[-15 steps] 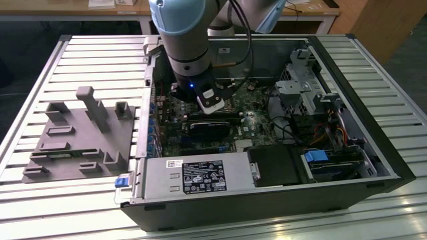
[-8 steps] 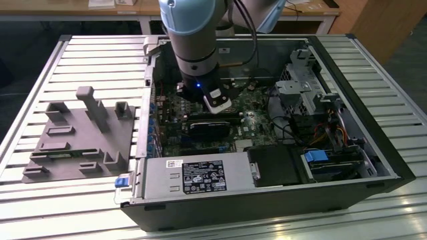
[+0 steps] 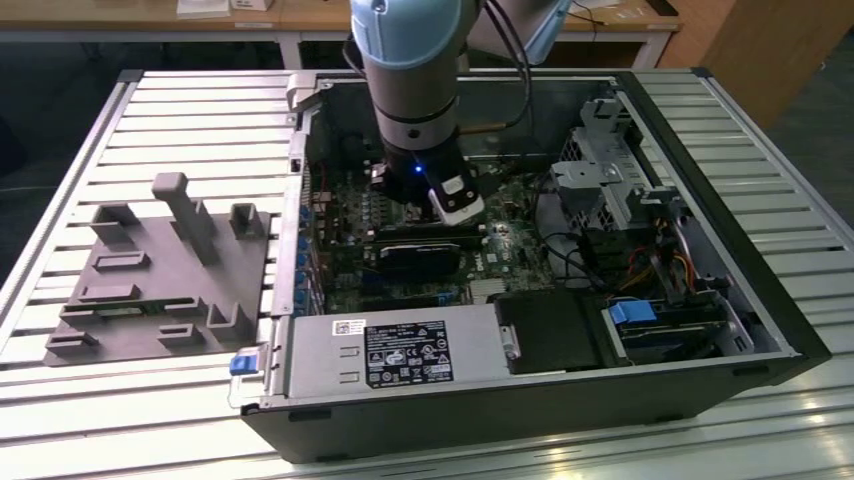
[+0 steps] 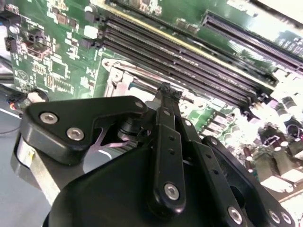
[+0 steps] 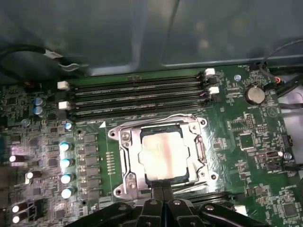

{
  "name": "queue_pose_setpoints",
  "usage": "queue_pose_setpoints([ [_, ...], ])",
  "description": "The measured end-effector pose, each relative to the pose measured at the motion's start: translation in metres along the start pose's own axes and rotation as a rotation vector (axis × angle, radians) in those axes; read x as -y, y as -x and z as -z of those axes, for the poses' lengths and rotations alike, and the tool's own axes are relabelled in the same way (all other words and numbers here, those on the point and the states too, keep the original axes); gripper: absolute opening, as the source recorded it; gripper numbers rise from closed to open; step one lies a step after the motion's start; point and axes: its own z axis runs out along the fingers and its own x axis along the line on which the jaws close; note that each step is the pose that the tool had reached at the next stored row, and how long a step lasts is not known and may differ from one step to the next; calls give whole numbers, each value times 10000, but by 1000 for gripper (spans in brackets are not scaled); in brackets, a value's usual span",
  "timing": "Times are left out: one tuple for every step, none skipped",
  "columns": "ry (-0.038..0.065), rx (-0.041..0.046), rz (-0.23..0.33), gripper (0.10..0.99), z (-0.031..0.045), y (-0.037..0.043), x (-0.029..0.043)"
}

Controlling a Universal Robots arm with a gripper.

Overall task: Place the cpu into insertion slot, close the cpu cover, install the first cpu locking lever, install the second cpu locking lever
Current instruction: 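Install the second cpu locking lever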

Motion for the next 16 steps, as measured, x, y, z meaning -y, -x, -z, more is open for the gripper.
queue_pose_setpoints([
  [-28,3,4,106,-4,4,-15],
  [-57,6,8,106,-9,9,-31],
  [-85,9,12,106,-13,13,-47],
  [-113,12,17,106,-17,17,-64],
  [-147,16,21,106,-23,21,-85],
  [-183,20,26,106,-28,24,-106],
  [-222,25,31,106,-33,27,-127],
  [-266,30,38,106,-38,29,-147],
  [-315,36,44,106,-43,31,-166],
  [-371,44,51,106,-48,33,-185],
  [-434,51,60,106,-52,35,-204],
  [-498,59,68,106,-57,37,-222],
  [-567,67,77,106,-60,39,-240],
  [-637,75,87,106,-65,40,-259],
  [-699,83,94,106,-70,42,-279],
  [-757,89,102,106,-75,44,-300],
])
